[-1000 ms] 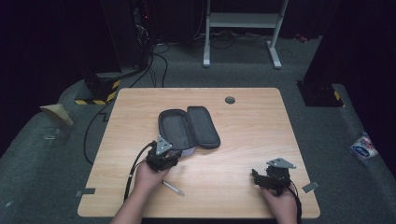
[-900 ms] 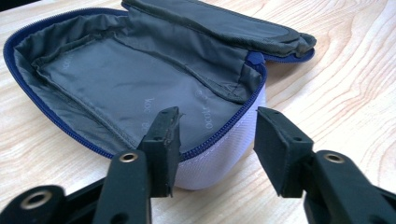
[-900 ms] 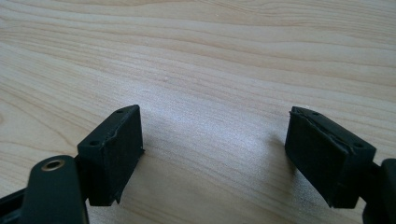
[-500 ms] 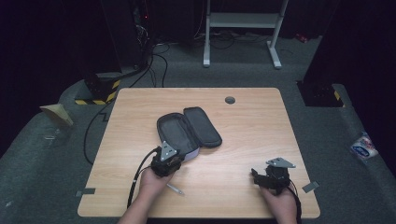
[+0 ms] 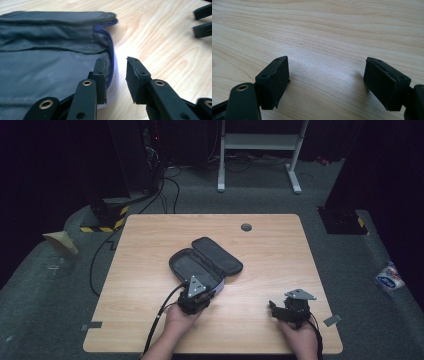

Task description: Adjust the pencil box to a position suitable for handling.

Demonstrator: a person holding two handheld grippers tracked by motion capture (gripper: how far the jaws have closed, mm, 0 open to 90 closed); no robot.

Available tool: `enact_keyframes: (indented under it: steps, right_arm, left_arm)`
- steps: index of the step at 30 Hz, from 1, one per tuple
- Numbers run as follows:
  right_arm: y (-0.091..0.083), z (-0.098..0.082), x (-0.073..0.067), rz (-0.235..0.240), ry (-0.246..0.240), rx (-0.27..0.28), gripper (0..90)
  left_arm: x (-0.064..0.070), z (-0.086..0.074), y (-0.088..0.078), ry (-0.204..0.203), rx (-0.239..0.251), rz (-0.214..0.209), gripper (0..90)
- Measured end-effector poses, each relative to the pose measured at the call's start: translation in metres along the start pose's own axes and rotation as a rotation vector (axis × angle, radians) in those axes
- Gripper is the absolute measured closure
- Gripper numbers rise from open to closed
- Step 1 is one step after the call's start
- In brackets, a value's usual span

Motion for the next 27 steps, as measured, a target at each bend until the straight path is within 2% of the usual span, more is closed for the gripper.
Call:
enact_keyframes:
  steps: [5,7,8,11,14,15,18,21,22,23,25,27]
  right_arm:
    - [0.000,0.000,0.000,0.001,0.000,0.000,20.3]
    - [0.000,0.000,0.000,0.001,0.000,0.000,20.6]
    - [0.000,0.000,0.000,0.002,-0.001,0.001,20.6]
    - [0.000,0.000,0.000,0.002,-0.001,0.001,20.6]
    - [0.000,0.000,0.000,0.002,0.000,0.001,20.6]
    - [0.000,0.000,0.000,0.003,0.000,0.001,20.7]
    - [0.000,0.000,0.000,0.003,0.000,0.001,20.7]
    - [0.000,0.000,0.000,0.003,0.000,0.001,20.7]
    - [0.000,0.000,0.000,0.003,0.000,0.001,20.7]
    - [0.000,0.000,0.000,0.003,-0.001,0.001,20.9]
    - [0.000,0.000,0.000,0.005,-0.004,0.002,21.7]
    - [0.000,0.000,-0.001,0.013,-0.007,0.003,23.8]
  left_arm:
    - [0.017,0.005,0.005,0.011,0.011,-0.034,70.0]
    - [0.020,0.006,0.005,0.031,0.019,-0.030,69.9]
    - [0.021,0.007,0.004,0.026,0.025,-0.032,69.2]
    - [0.014,0.009,-0.001,0.009,0.033,-0.027,64.7]
    - [0.001,0.012,-0.012,-0.018,0.057,-0.024,61.2]
    - [0.001,0.012,-0.012,-0.018,0.057,-0.024,60.4]
    - [-0.026,0.012,-0.032,-0.032,0.083,0.032,58.4]
    - [-0.053,0.002,-0.047,-0.040,0.067,0.089,57.1]
    - [-0.053,0.002,-0.047,-0.040,0.067,0.089,56.7]
    - [-0.068,-0.006,-0.054,-0.049,0.048,0.120,56.0]
    - [-0.084,-0.018,-0.061,-0.053,0.032,0.153,55.1]
    - [-0.098,-0.030,-0.066,-0.074,0.018,0.186,54.1]
Point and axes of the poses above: each handheld gripper's, and its own axes: y roughly forward along the jaws, z roughly out of its top, x roughly to its right, the point moved 8 cm from there along y, roughly forward along the jaws, and after that the axes turned 7 degrees about z, right-handed, at the moved point
